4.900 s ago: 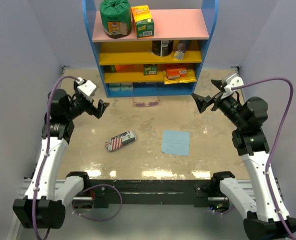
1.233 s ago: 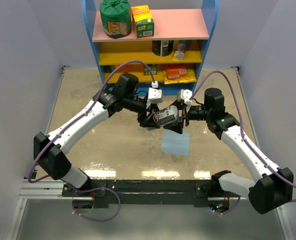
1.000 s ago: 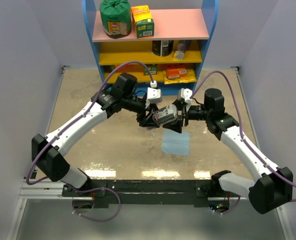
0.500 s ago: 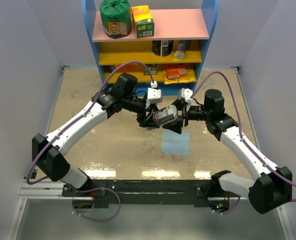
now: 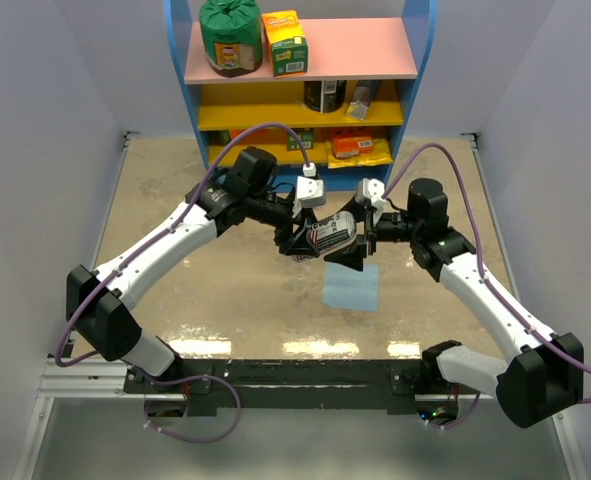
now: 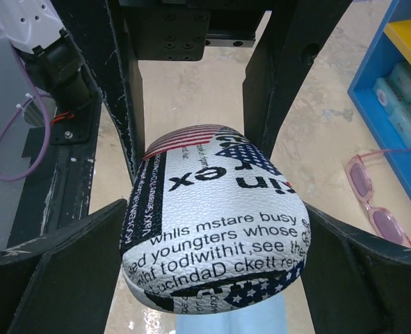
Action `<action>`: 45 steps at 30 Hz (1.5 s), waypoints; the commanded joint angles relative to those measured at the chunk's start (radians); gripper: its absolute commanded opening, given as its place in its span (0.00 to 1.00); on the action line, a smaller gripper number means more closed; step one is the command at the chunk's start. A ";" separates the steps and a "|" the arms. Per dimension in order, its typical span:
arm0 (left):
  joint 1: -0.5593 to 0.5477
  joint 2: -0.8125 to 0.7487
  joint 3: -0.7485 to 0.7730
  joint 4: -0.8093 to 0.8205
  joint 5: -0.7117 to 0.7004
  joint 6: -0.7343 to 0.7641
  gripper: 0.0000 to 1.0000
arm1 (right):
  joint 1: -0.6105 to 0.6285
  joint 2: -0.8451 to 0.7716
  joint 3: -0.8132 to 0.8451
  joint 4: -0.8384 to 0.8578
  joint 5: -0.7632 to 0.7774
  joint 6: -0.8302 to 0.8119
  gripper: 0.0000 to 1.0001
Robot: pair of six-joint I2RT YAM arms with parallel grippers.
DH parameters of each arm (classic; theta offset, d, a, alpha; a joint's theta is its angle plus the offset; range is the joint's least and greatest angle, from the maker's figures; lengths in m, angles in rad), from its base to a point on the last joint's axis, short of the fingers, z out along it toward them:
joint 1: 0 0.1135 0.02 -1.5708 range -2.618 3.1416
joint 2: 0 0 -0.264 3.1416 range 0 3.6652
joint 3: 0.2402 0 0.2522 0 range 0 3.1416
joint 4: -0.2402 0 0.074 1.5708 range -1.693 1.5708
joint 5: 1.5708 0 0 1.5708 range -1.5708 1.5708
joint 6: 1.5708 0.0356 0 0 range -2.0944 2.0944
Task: Organize the sunglasses
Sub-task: Pass from the left arm to the right
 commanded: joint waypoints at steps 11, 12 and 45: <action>-0.022 0.002 0.012 0.034 0.002 -0.017 0.00 | 0.003 -0.004 0.010 0.079 0.007 0.069 0.95; -0.024 0.002 0.012 0.034 0.002 -0.017 0.00 | 0.001 -0.004 0.008 0.079 0.007 0.067 0.93; -0.024 -0.001 0.011 0.035 -0.013 -0.016 0.00 | 0.001 -0.024 -0.010 0.062 0.033 -0.006 0.36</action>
